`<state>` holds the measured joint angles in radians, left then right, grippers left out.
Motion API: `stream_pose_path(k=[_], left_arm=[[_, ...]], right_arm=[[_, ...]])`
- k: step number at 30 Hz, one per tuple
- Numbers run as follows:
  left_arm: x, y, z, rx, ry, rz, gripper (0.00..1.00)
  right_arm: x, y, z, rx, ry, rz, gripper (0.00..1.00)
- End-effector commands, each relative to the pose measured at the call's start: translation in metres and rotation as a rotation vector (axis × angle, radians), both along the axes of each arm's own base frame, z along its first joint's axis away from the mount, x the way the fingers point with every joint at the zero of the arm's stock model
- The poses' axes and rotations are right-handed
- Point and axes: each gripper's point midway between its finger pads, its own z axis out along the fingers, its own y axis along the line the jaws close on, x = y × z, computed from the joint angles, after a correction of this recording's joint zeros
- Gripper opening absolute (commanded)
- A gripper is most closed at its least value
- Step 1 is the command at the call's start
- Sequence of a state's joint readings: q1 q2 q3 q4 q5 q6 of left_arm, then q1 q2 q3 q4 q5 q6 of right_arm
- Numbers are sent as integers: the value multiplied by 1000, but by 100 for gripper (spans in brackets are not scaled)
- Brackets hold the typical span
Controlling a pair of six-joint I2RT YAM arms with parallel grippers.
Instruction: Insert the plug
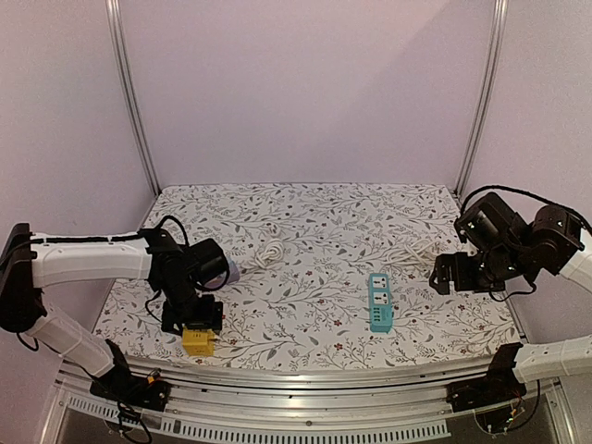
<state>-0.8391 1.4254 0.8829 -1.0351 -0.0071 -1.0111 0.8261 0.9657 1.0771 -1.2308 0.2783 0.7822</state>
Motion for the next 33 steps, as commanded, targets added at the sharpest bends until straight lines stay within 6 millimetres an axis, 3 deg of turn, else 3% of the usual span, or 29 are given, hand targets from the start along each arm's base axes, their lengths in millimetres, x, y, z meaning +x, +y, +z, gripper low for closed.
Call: stream_pose_path(k=[1, 8, 13, 17, 21, 26, 33], left_arm=[[-1, -6, 5, 3, -23, -28, 86], [-16, 14, -1, 33, -5, -27, 82], [-15, 15, -6, 35, -11, -19, 76], [-8, 8, -6, 19, -33, -24, 66], [0, -1, -3, 13, -58, -49, 46], [19, -24, 26, -49, -169, -156, 28], [43, -80, 93, -199, -412, -469, 23]], right_arm=[[-2, -7, -4, -13, 7, -23, 99], [-2, -6, -7, -9, 10, -27, 99], [0, -2, -8, -2, 14, -25, 99], [1, 1, -9, -1, 21, -20, 99], [1, 1, -9, -2, 24, -20, 99], [-1, 2, -8, 6, 27, -18, 99], [-1, 30, 7, 100, 37, 103, 99]])
